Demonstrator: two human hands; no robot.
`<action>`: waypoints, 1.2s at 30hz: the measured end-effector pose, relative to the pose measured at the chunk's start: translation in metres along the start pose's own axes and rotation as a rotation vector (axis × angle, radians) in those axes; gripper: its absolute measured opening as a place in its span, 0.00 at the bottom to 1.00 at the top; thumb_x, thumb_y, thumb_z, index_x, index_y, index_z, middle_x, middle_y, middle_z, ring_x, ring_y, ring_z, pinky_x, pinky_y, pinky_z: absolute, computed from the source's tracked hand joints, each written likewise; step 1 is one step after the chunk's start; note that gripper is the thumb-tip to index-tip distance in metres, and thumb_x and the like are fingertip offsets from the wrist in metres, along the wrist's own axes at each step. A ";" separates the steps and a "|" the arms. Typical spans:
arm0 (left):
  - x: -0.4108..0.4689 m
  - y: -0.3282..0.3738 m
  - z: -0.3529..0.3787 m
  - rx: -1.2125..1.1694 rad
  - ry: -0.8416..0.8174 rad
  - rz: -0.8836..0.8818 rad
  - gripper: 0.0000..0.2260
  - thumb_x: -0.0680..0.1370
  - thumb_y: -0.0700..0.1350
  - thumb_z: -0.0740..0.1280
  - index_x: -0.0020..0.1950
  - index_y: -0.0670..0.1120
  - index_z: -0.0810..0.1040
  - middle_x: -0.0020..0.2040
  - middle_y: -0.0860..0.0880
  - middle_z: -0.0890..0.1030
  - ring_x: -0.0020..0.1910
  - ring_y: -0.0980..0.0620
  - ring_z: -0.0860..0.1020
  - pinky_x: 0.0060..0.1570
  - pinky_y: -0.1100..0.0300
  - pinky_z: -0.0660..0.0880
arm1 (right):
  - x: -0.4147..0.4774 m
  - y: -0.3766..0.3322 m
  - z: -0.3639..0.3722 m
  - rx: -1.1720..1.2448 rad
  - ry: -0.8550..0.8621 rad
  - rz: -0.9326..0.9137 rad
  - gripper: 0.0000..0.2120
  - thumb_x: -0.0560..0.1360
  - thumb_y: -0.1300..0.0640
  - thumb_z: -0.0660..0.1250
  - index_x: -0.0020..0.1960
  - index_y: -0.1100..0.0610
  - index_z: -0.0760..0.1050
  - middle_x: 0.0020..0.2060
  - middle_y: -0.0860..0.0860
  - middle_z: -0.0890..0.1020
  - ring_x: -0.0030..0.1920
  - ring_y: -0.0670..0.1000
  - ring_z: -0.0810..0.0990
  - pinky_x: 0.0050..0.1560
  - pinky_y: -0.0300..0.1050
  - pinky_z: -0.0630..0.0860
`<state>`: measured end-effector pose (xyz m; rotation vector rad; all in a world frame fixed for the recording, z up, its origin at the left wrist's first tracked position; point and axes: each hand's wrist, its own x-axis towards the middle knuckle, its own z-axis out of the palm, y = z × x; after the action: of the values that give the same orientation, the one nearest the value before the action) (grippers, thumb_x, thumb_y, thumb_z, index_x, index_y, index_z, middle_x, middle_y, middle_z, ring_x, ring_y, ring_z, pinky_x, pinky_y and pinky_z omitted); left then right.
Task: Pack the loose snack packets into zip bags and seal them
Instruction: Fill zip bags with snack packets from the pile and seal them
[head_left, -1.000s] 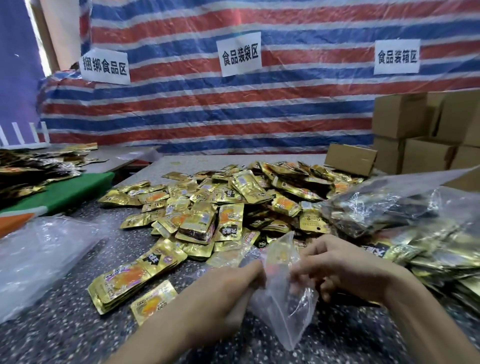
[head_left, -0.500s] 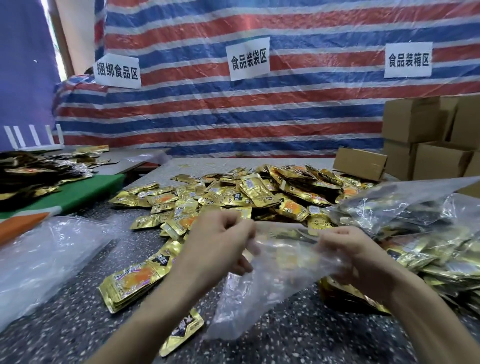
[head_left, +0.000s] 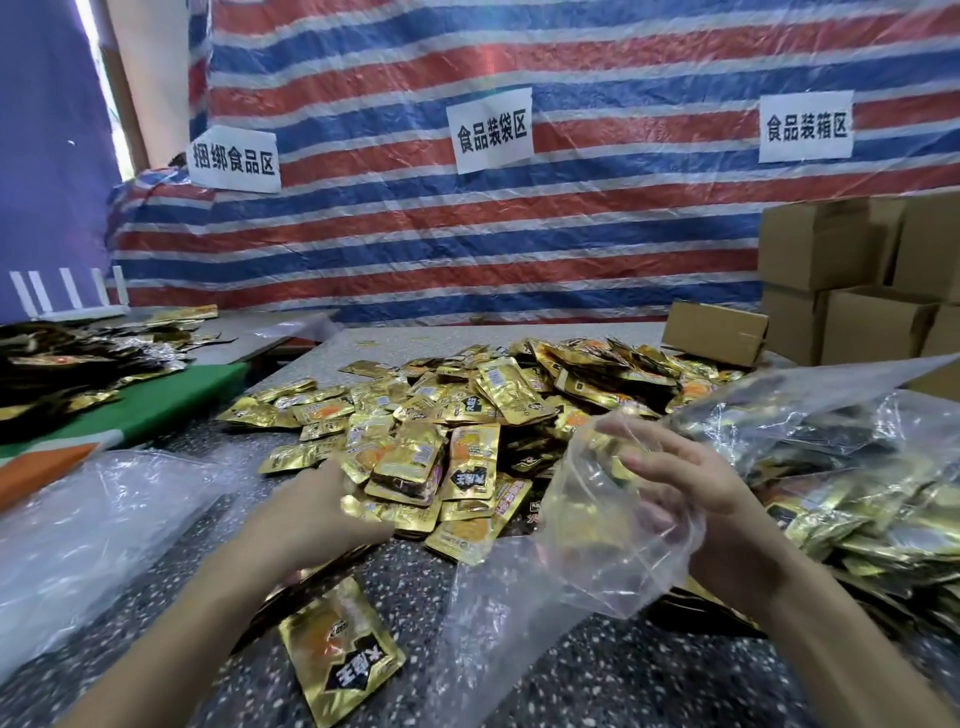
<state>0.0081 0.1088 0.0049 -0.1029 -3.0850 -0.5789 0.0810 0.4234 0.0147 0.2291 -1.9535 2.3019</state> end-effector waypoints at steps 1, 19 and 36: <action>0.005 -0.011 0.005 0.093 -0.013 -0.049 0.32 0.71 0.62 0.73 0.67 0.46 0.68 0.58 0.51 0.76 0.54 0.51 0.76 0.49 0.56 0.77 | -0.001 0.001 0.000 0.024 0.008 0.001 0.14 0.65 0.59 0.69 0.46 0.48 0.88 0.44 0.51 0.88 0.32 0.49 0.82 0.31 0.37 0.77; -0.044 0.038 -0.039 -1.079 -0.052 0.145 0.17 0.66 0.41 0.73 0.55 0.44 0.80 0.44 0.45 0.86 0.38 0.51 0.85 0.41 0.51 0.76 | -0.011 0.009 0.011 -0.027 -0.002 0.015 0.21 0.68 0.45 0.73 0.56 0.56 0.85 0.22 0.51 0.73 0.20 0.46 0.68 0.35 0.38 0.79; -0.103 0.175 -0.024 -0.694 0.837 0.743 0.11 0.73 0.42 0.76 0.42 0.44 0.73 0.37 0.50 0.78 0.34 0.52 0.74 0.34 0.63 0.70 | -0.009 0.011 0.019 0.076 0.132 0.000 0.09 0.77 0.59 0.66 0.49 0.59 0.86 0.44 0.60 0.87 0.39 0.55 0.85 0.36 0.44 0.78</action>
<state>0.1216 0.2569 0.0890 -0.7302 -1.7570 -1.1825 0.0888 0.4032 0.0053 0.0815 -1.8060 2.3294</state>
